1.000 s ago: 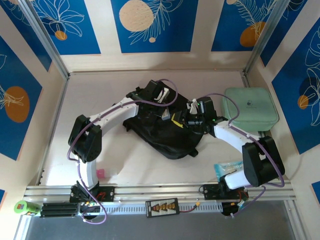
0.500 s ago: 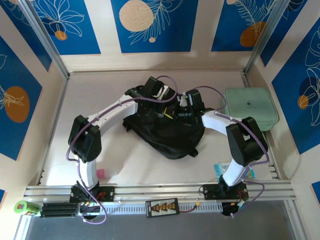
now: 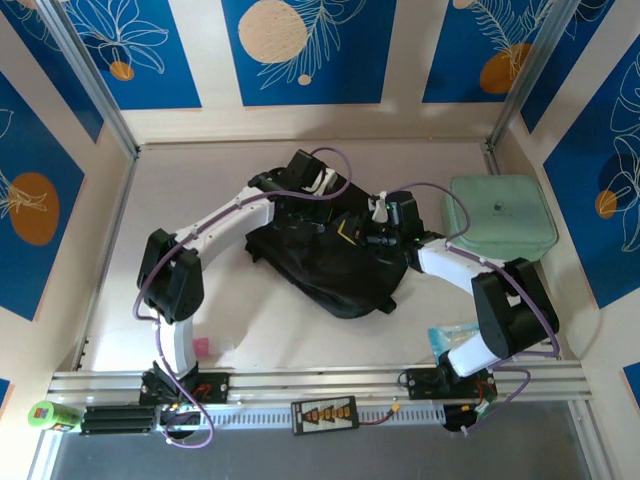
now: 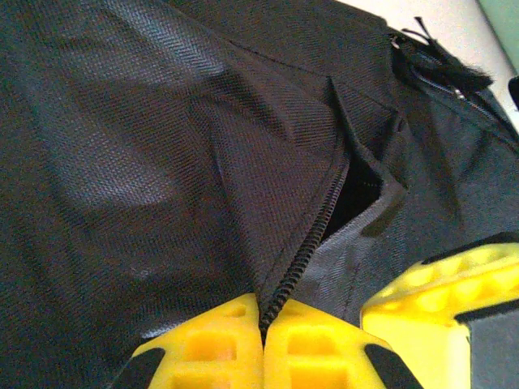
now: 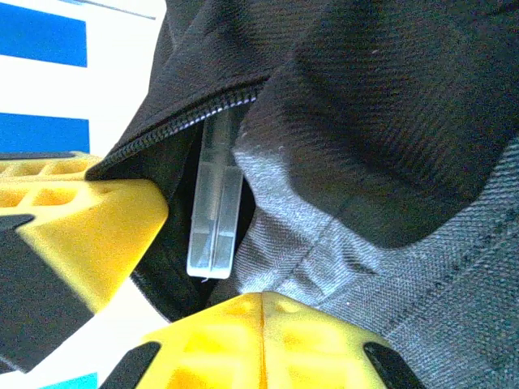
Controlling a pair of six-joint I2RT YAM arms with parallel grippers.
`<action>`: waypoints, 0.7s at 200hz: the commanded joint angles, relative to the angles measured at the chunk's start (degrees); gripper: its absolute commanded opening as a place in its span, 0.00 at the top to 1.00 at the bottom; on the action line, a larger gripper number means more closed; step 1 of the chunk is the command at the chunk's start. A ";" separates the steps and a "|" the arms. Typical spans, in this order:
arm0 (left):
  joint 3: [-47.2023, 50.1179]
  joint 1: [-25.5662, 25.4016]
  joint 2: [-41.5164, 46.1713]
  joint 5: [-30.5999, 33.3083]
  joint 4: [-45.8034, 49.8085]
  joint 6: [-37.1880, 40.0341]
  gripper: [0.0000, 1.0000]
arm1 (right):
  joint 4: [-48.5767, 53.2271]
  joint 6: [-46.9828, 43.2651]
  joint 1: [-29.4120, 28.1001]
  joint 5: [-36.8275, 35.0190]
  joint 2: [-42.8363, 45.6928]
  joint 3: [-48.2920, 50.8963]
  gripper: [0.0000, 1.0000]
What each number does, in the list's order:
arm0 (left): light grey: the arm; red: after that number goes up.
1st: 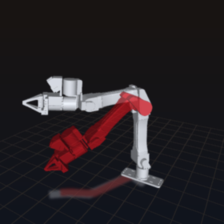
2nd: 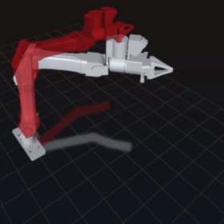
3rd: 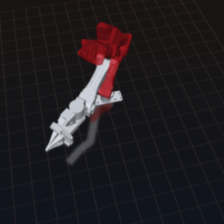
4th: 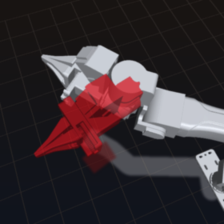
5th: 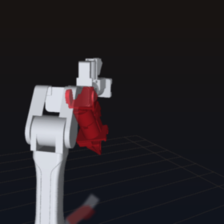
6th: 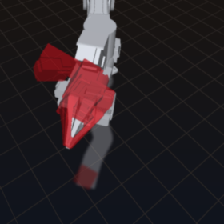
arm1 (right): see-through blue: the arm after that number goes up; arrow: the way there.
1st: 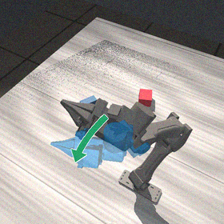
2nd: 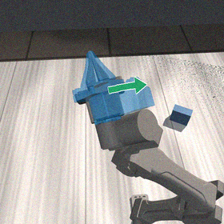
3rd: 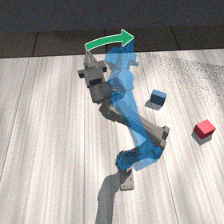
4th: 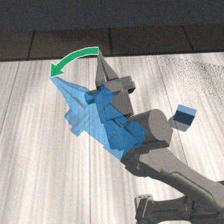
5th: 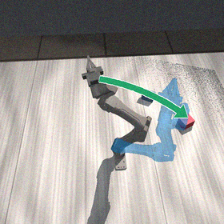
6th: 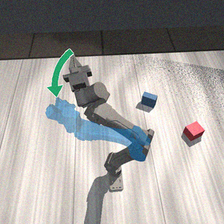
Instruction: Pack books, pencil case, and school supplies into a backpack
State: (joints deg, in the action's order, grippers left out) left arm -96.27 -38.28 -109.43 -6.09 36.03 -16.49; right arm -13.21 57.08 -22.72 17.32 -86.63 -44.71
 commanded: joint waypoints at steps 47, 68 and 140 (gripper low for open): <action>-4.36 0.41 -4.45 -10.57 2.43 -3.69 0.94 | 3.78 -0.34 -1.00 -3.69 0.03 -0.73 0.91; -5.10 0.52 -5.91 -8.97 3.85 -4.47 0.94 | 5.45 -1.38 -1.10 -2.84 0.01 -1.17 0.91; -9.34 0.06 -8.99 11.84 14.18 -2.98 0.94 | 3.99 0.61 -1.68 -3.10 -0.36 0.67 0.92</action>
State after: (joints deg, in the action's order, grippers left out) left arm -103.48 -38.06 -116.99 -4.47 43.44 -20.56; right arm -9.52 57.14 -23.70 14.74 -87.44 -44.51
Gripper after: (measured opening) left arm 0.060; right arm 0.083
